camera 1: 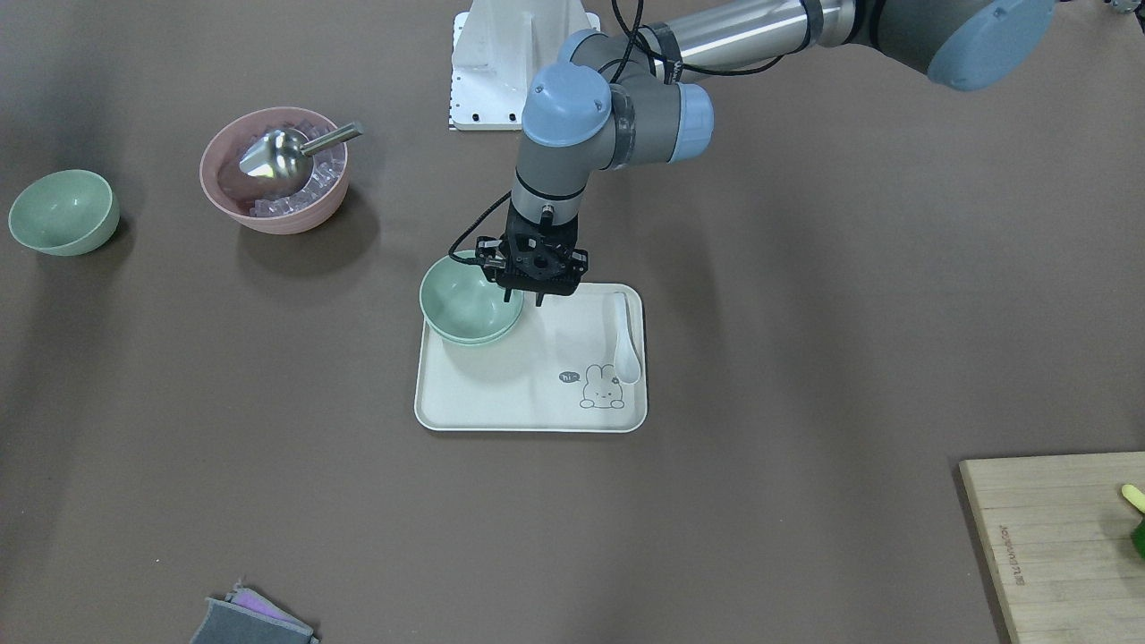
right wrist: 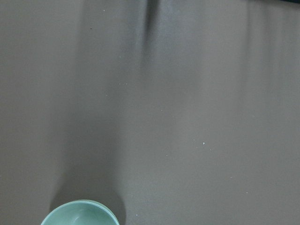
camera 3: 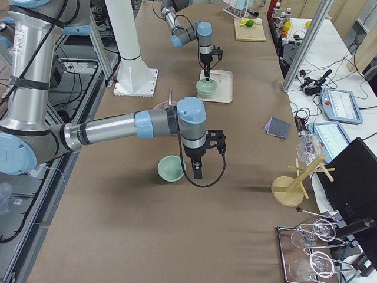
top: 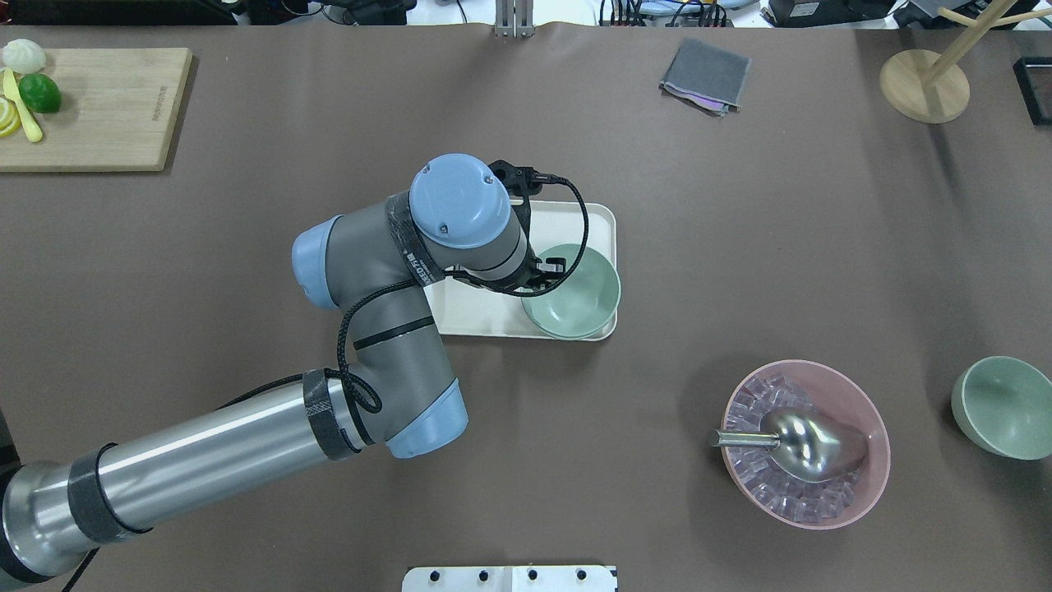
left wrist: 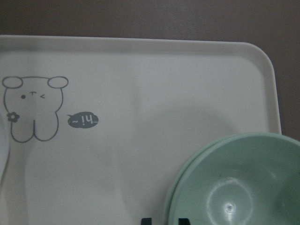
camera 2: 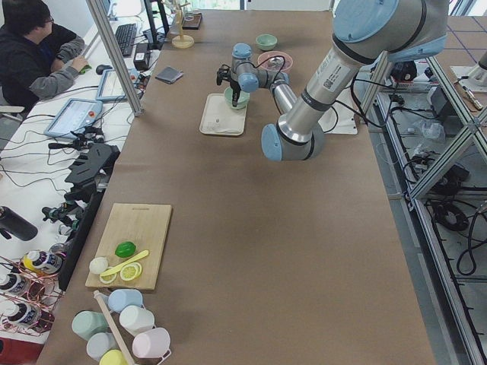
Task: Stack green bowls together
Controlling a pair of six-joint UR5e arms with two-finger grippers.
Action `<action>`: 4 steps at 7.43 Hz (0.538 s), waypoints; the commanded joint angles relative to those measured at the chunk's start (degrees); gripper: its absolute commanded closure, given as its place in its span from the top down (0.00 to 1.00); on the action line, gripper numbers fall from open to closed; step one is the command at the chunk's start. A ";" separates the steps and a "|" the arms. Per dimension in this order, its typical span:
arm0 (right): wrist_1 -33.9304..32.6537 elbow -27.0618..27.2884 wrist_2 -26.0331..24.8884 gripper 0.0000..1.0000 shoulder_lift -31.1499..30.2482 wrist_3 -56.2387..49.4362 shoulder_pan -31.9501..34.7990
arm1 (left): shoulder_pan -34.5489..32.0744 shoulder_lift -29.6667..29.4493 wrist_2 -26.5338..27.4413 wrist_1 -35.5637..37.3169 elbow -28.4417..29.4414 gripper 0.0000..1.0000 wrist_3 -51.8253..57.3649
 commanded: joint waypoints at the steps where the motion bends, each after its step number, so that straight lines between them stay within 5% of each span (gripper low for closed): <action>1: 0.00 -0.09 0.26 1.00 -0.09 0.00 -0.04 | -0.42 1.51 -0.40 0.81 -4.71 0.99 0.11; 4: 0.09 0.09 1.23 1.00 -0.26 -0.26 -1.44 | -2.34 13.35 -0.40 13.25 -23.83 0.99 8.92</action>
